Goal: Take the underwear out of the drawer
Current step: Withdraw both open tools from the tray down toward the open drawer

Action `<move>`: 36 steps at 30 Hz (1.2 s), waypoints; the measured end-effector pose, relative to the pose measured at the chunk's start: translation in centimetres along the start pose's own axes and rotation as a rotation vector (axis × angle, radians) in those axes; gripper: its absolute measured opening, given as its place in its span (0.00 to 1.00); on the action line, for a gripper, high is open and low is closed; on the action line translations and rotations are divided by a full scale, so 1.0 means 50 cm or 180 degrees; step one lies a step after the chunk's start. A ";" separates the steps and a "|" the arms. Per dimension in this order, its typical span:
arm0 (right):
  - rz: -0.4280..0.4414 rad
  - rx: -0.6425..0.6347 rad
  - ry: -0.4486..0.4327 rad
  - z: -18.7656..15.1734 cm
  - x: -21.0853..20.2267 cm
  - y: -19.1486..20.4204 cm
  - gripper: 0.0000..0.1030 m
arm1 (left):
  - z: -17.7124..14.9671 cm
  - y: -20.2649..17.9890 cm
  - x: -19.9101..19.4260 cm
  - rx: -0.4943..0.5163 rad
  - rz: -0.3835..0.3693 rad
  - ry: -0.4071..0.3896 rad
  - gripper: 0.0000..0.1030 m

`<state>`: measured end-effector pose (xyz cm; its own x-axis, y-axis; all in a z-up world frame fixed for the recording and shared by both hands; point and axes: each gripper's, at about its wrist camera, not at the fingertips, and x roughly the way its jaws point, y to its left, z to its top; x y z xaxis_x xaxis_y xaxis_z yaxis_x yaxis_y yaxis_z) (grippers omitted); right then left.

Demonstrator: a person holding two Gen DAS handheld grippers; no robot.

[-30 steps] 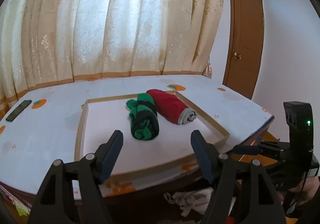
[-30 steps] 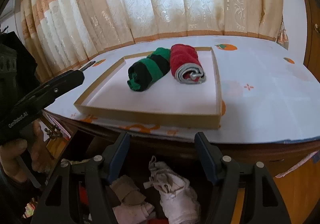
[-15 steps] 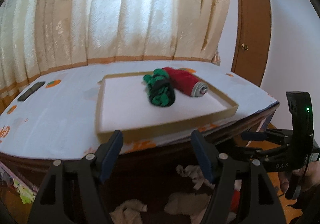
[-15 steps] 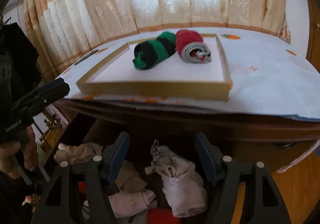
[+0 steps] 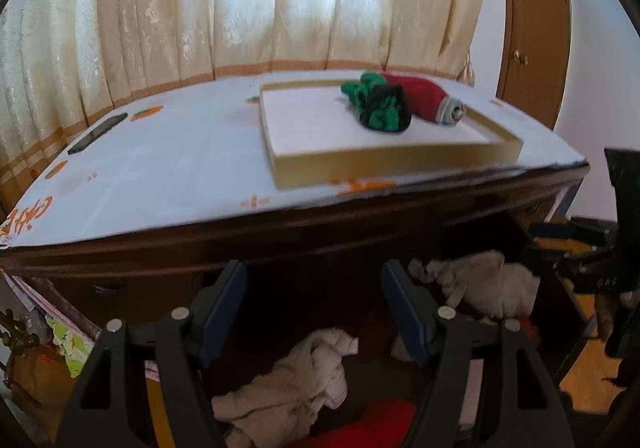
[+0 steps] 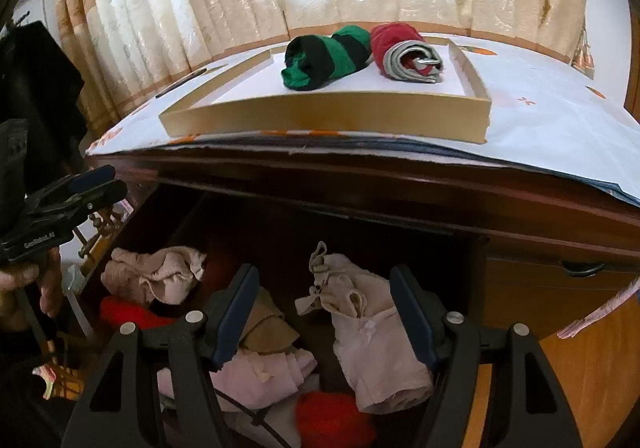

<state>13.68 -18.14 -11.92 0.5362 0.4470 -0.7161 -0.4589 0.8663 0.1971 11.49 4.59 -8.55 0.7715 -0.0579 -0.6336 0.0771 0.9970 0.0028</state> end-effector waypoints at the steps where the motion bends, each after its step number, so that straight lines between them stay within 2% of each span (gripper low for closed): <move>1: 0.0002 -0.0020 0.0021 -0.002 0.001 0.002 0.68 | -0.005 0.000 0.002 0.0026 0.0014 0.0031 0.69; 12: 0.0113 -0.0064 0.0165 -0.026 -0.014 0.002 0.69 | -0.062 -0.003 0.037 0.0292 -0.0046 0.0482 0.69; 20: 0.0725 0.0220 0.0380 -0.031 -0.037 -0.012 0.69 | -0.077 -0.013 0.054 0.0374 -0.0125 0.0644 0.69; 22: 0.0952 0.0315 0.0446 -0.034 -0.046 -0.018 0.69 | -0.081 -0.015 0.059 0.0385 -0.0134 0.0686 0.69; 25: 0.1080 0.0349 0.0500 -0.033 -0.060 -0.024 0.69 | -0.086 -0.017 0.068 0.0412 -0.0141 0.0763 0.69; 28: 0.0933 0.0184 0.0509 -0.032 -0.071 -0.021 0.69 | -0.092 -0.022 0.076 0.0493 -0.0123 0.0844 0.69; 36: -0.0056 -0.0206 0.0526 -0.030 -0.022 -0.019 0.69 | -0.101 -0.034 0.105 0.0668 -0.0085 0.1102 0.69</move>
<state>12.46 -19.76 -12.31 0.4234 0.3844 -0.8203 -0.4979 0.8552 0.1439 12.22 2.87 -15.80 0.5119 -0.0273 -0.8586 0.2493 0.9612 0.1181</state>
